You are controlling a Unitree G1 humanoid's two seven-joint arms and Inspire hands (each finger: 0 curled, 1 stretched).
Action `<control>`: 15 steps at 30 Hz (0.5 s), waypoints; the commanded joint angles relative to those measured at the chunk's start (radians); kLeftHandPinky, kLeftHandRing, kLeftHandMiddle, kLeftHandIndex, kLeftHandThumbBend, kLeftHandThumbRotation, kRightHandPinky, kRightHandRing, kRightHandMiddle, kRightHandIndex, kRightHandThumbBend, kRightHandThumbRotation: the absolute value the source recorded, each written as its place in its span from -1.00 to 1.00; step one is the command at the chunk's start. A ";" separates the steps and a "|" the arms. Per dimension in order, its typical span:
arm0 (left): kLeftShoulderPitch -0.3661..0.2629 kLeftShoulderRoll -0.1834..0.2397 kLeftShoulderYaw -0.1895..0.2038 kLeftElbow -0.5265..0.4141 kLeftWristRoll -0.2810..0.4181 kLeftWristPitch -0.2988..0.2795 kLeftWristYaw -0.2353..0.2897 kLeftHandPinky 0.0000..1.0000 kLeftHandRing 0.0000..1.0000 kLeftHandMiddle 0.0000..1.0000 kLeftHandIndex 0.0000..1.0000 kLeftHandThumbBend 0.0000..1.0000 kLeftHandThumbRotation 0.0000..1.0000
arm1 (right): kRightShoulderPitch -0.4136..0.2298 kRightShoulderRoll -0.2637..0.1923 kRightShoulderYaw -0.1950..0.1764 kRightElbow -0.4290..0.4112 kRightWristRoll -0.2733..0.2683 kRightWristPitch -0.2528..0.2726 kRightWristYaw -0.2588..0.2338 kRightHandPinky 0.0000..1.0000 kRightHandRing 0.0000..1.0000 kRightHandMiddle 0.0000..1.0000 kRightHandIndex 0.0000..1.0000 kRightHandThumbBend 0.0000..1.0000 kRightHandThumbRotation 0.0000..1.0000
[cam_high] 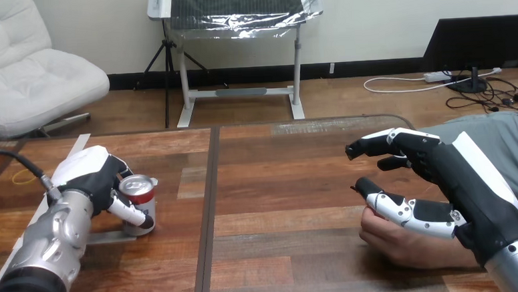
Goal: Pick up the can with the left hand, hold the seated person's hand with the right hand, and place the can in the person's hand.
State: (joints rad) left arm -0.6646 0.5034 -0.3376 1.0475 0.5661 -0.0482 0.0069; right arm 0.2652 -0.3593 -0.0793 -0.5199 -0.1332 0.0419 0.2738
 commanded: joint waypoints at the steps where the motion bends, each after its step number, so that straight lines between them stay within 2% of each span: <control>1: -0.020 0.018 0.026 -0.039 -0.018 -0.036 0.040 -0.25 -0.08 0.07 0.10 0.44 -1.00 | -0.070 -0.016 -0.015 -0.041 -0.001 -0.003 -0.001 0.52 0.61 0.55 0.31 -0.14 -1.00; 7: -0.012 0.022 0.021 -0.053 -0.015 -0.056 0.056 -0.28 -0.11 0.04 0.10 0.43 -1.00 | -0.068 -0.019 -0.016 -0.043 -0.008 -0.001 -0.001 0.52 0.61 0.55 0.31 -0.14 -1.00; 15: 0.001 0.021 0.042 -0.051 -0.038 -0.111 0.081 -0.28 -0.11 0.04 0.10 0.41 -1.00 | -0.067 -0.018 -0.017 -0.042 -0.007 -0.004 0.000 0.52 0.61 0.54 0.31 -0.14 -1.00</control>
State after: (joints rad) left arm -0.6365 0.5036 -0.3291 1.0470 0.5518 -0.1154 0.0441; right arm 0.2652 -0.3596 -0.0793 -0.5199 -0.1384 0.0420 0.2745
